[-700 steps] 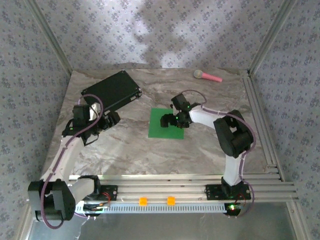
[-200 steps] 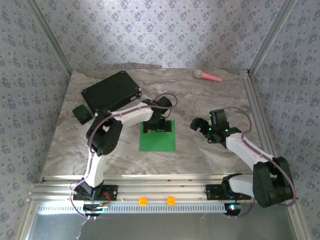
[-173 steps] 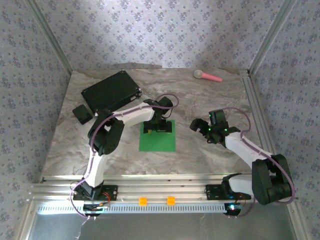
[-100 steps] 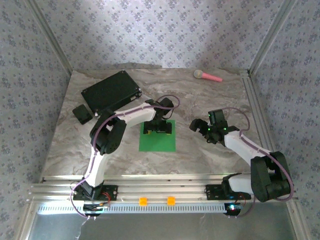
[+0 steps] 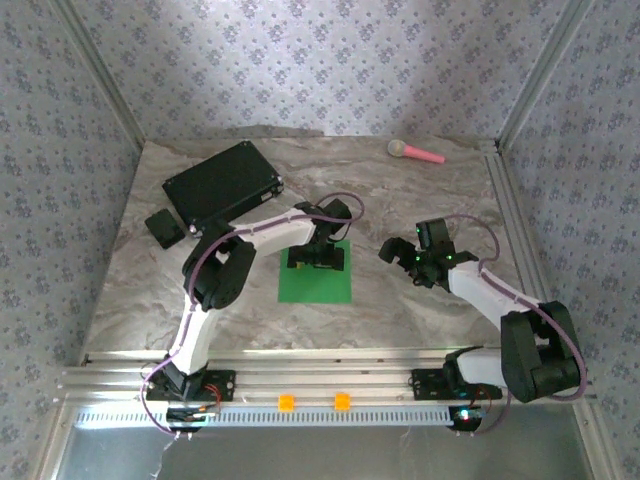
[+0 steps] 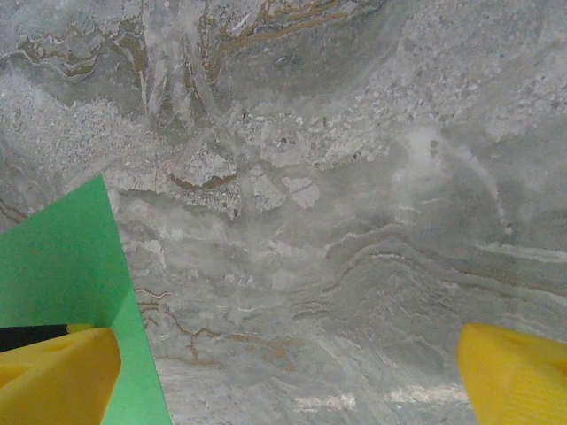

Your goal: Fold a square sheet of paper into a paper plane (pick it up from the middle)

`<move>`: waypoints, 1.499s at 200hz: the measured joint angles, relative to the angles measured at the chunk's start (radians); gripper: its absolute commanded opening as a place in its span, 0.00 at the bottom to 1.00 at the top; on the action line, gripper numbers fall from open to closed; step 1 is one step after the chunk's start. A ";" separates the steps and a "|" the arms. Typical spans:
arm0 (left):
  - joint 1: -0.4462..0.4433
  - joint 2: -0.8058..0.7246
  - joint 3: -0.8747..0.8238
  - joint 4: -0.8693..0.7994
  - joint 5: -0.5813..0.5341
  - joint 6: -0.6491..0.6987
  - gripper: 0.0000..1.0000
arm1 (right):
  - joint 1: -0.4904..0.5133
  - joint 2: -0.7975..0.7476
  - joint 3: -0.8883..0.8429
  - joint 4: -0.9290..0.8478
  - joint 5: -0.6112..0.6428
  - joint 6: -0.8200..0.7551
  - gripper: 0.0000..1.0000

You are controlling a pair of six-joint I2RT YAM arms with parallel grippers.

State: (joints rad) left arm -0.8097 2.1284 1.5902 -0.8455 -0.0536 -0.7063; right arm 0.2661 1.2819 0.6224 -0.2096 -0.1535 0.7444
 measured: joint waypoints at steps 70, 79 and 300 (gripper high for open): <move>0.000 -0.008 -0.017 0.018 -0.001 -0.002 0.92 | 0.000 0.000 0.000 0.004 0.000 0.008 0.99; 0.000 -0.008 -0.017 0.018 -0.001 -0.002 0.92 | 0.000 0.000 0.000 0.004 0.000 0.008 0.99; -0.002 -0.074 -0.102 0.150 -0.008 -0.005 0.46 | -0.003 0.004 0.029 0.003 -0.010 0.019 0.99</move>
State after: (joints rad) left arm -0.8120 2.0541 1.4879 -0.6956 -0.0620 -0.7109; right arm 0.2634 1.2858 0.6518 -0.2066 -0.1638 0.7639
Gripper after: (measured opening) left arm 0.483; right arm 0.992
